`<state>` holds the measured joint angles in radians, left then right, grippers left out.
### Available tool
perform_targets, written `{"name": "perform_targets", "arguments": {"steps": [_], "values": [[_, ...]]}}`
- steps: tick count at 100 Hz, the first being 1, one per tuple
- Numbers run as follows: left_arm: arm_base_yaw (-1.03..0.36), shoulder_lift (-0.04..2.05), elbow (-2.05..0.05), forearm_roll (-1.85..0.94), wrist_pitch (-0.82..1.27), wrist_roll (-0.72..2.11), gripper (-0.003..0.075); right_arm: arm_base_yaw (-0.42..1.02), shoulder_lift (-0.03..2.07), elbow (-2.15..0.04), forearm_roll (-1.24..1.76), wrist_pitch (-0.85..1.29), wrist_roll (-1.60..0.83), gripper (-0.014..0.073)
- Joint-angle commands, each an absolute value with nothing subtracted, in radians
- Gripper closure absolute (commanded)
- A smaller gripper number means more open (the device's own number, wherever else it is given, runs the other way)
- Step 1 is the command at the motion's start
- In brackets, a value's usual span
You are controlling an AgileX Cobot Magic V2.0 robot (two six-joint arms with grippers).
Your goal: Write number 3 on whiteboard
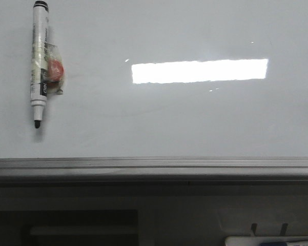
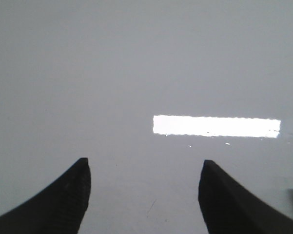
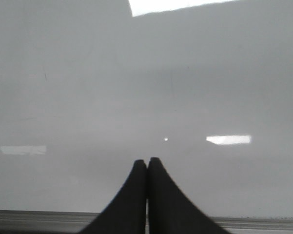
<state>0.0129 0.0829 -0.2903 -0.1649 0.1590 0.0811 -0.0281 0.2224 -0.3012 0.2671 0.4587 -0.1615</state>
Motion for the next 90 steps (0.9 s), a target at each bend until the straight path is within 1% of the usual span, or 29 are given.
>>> {"name": "perform_targets", "arguments": {"steps": [1, 13, 22, 34, 44, 60, 90], "values": [[0.011, 0.142, -0.293, -0.193, 0.047, 0.084, 0.0273, -0.035, 0.241, -0.334, 0.28, 0.391, -0.161, 0.0655], [-0.008, 0.219, -0.287, -0.193, 0.008, 0.125, 0.0273, -0.035, 0.241, -0.334, 0.28, 0.43, -0.161, 0.0655], [-0.059, 0.281, -0.287, -0.189, -0.053, 0.134, 0.0273, -0.035, 0.241, -0.334, 0.28, 0.424, -0.161, 0.0655], [-0.177, 0.359, -0.287, -0.189, -0.093, 0.134, 0.0273, -0.035, 0.241, -0.334, 0.28, 0.424, -0.163, 0.0655], [-0.308, 0.413, -0.287, -0.171, -0.1, 0.134, 0.0273, -0.035, 0.241, -0.334, 0.28, 0.424, -0.165, 0.0655], [-0.473, 0.505, -0.287, -0.195, -0.154, 0.129, 0.0299, -0.035, 0.241, -0.334, 0.28, 0.424, -0.165, 0.0655], [-0.666, 0.697, -0.287, -0.251, -0.25, 0.125, 0.03, -0.035, 0.241, -0.334, 0.28, 0.42, -0.169, 0.0655]]}}
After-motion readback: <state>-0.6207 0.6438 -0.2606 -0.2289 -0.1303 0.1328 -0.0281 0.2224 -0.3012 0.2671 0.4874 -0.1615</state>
